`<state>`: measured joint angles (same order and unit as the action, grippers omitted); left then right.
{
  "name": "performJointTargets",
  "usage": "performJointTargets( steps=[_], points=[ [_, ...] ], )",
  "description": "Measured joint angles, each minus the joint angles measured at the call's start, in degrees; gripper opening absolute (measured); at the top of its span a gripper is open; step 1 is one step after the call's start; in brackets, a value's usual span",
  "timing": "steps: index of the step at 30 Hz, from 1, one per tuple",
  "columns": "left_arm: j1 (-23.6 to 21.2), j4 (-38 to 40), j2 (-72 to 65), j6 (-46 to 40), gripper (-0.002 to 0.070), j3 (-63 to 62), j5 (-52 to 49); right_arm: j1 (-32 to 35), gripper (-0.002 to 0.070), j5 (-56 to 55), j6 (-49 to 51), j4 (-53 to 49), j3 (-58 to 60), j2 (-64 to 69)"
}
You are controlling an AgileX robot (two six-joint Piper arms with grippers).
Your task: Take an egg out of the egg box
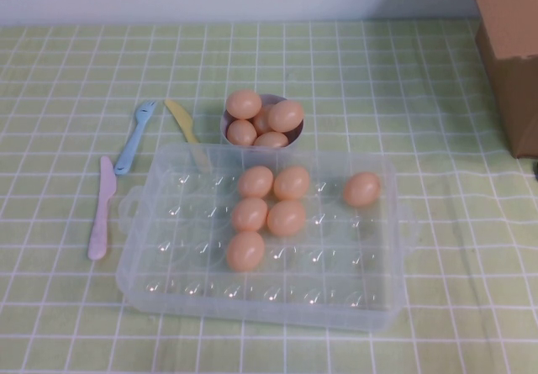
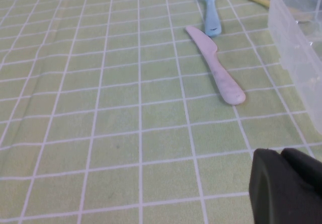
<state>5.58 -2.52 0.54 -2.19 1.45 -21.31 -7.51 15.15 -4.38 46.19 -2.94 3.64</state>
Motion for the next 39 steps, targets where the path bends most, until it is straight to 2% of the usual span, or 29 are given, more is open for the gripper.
performJointTargets(
  steps=[10,19,22,27,35,39],
  points=[
    [0.0,0.0,0.0,0.0,-0.0004,0.0,0.0,0.0,-0.0017,29.7,0.0,-14.0,-23.6,30.2],
    [0.0,0.0,0.0,0.0,-0.0004,0.0,0.0,-0.7,-0.0017,38.8,-4.7,-19.0,-39.5,53.4],
    [0.0,0.0,0.0,0.0,-0.0004,0.0,0.0,-4.7,-0.0017,38.7,-5.5,-20.3,-43.9,60.7],
    [0.0,0.0,0.0,0.0,-0.0004,0.0,0.0,-15.4,-0.0017,36.4,-5.6,-21.9,-50.7,70.9],
    [0.0,0.0,0.0,0.0,-0.0004,0.0,0.0,-29.1,-0.0013,36.4,-5.9,-29.1,-67.1,87.4],
    [0.0,0.0,0.0,0.0,-0.0004,0.0,0.0,-31.2,0.0057,36.8,-6.1,-31.5,-73.4,93.2]
  ],
)
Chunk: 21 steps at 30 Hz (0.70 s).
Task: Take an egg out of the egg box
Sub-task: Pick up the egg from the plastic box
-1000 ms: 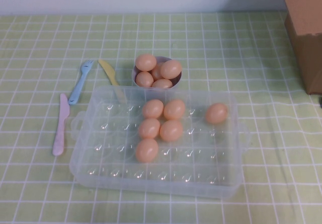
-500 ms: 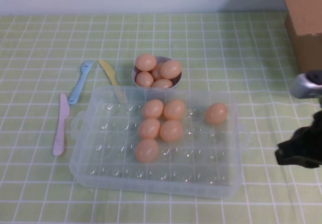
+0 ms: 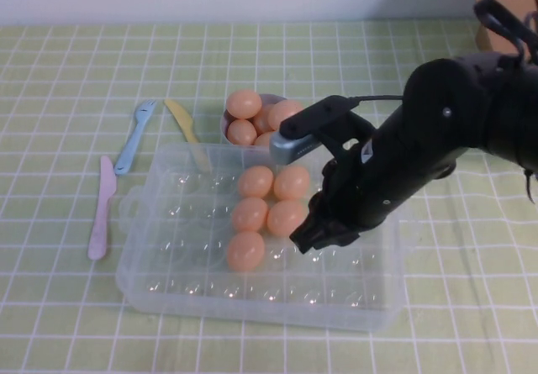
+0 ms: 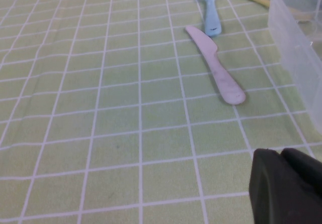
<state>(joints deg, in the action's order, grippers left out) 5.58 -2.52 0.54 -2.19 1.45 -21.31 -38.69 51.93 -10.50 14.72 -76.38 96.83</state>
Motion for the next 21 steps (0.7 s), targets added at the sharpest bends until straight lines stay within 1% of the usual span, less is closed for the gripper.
performJointTargets(
  steps=[2,4,5,8,9,10,12,14,18,21],
  points=[
    [0.0,0.0,0.0,0.0,-0.0005,0.0,0.0,-0.3,0.0121,0.1,0.0,-0.8,-2.5,2.4],
    [0.0,0.0,0.0,0.0,-0.0004,0.0,0.0,-0.3,0.0210,0.1,0.0,-1.4,-4.4,4.6],
    [0.0,0.0,0.0,0.0,-0.0004,0.0,0.0,-0.3,0.0267,0.1,0.5,-1.6,-5.4,5.7],
    [0.0,0.0,0.0,0.0,-0.0004,0.0,0.0,-0.3,0.0439,-0.4,6.9,-2.0,-7.6,8.6],
    [0.0,0.0,0.0,0.0,-0.0004,0.0,0.0,-0.3,0.0482,-0.7,9.9,-2.1,-8.3,9.6],
    [0.0,0.0,0.0,0.0,-0.0004,0.0,0.0,-0.3,0.0510,-1.0,12.1,-2.3,-8.9,10.3],
    [0.0,0.0,0.0,0.0,-0.0004,0.0,0.0,-0.3,0.0550,-1.1,17.0,-3.0,-10.2,11.8],
    [0.0,0.0,0.0,0.0,-0.0004,0.0,0.0,-0.3,0.0565,-1.2,20.3,-3.8,-11.4,13.1],
    [0.0,0.0,0.0,0.0,-0.0004,0.0,0.0,-0.3,0.0575,-2.0,24.9,-4.5,-13.3,14.7],
    [0.0,0.0,0.0,0.0,-0.0004,0.0,0.0,-0.3,0.0576,-2.8,26.4,-5.1,-14.4,15.3]
  ],
)
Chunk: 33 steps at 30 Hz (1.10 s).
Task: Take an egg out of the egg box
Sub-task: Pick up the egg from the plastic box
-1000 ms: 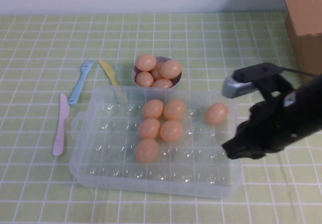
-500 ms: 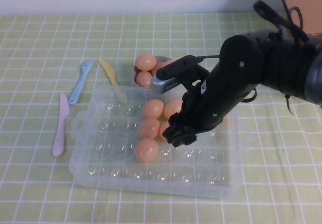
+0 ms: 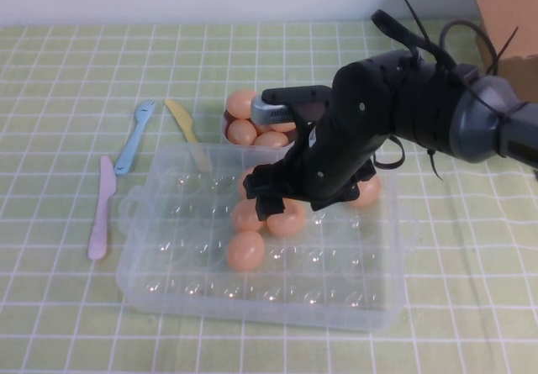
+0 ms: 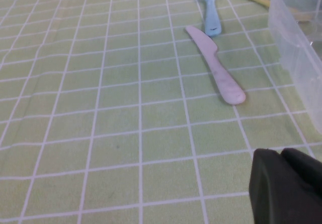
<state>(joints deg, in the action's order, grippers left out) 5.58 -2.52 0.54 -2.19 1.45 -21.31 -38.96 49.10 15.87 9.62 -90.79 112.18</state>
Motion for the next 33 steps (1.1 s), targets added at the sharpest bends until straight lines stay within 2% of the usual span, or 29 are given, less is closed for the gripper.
performJointTargets(
  steps=[5,12,20,26,33],
  points=[
    [0.0,0.0,0.0,0.0,-0.0005,0.0,0.0,0.0,0.0570,-0.3,1.5,-2.2,-1.0,1.3],
    [0.0,0.0,0.0,0.0,-0.0005,0.0,0.0,0.0,0.0526,-0.3,1.6,-3.2,-1.2,2.7],
    [0.0,0.0,0.0,0.0,-0.0005,0.0,0.0,0.0,0.0517,-0.4,1.6,-3.2,-1.5,2.8],
    [0.0,0.0,0.0,0.0,-0.0004,0.0,0.0,0.0,0.0517,0.7,-7.7,-2.9,-1.5,2.8],
    [0.0,0.0,0.0,0.0,-0.0004,0.0,0.0,0.0,0.0517,0.6,-12.2,-1.1,-1.5,3.0]
  ],
)
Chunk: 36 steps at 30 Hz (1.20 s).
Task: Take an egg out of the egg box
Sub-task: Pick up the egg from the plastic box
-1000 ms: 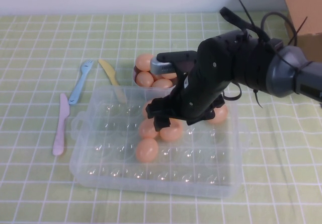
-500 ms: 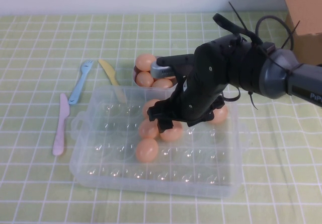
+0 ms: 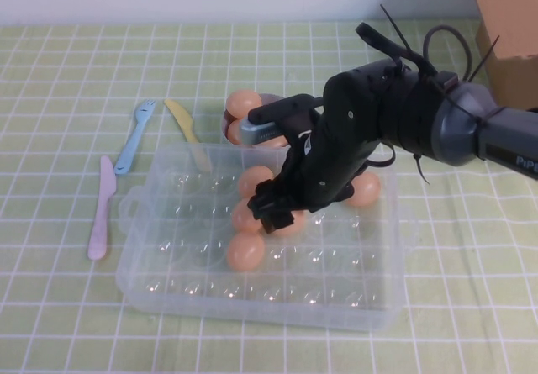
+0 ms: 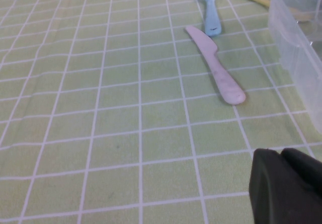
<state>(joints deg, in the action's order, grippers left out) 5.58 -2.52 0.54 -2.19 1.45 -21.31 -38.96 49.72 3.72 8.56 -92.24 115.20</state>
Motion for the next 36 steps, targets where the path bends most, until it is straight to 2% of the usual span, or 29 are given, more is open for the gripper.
performJointTargets(
  steps=[5,14,36],
  points=[
    [0.0,0.0,0.0,0.0,-0.0005,0.0,0.0,-0.1,0.0517,-0.2,-5.4,2.7,0.0,0.8],
    [0.0,0.0,0.0,0.0,-0.0004,0.0,0.0,-0.1,0.0573,-0.2,-6.0,3.1,0.0,1.4],
    [0.0,0.0,0.0,0.0,-0.0004,0.0,0.0,-0.1,0.0582,-2.7,-6.5,-0.1,0.0,2.3]
  ],
)
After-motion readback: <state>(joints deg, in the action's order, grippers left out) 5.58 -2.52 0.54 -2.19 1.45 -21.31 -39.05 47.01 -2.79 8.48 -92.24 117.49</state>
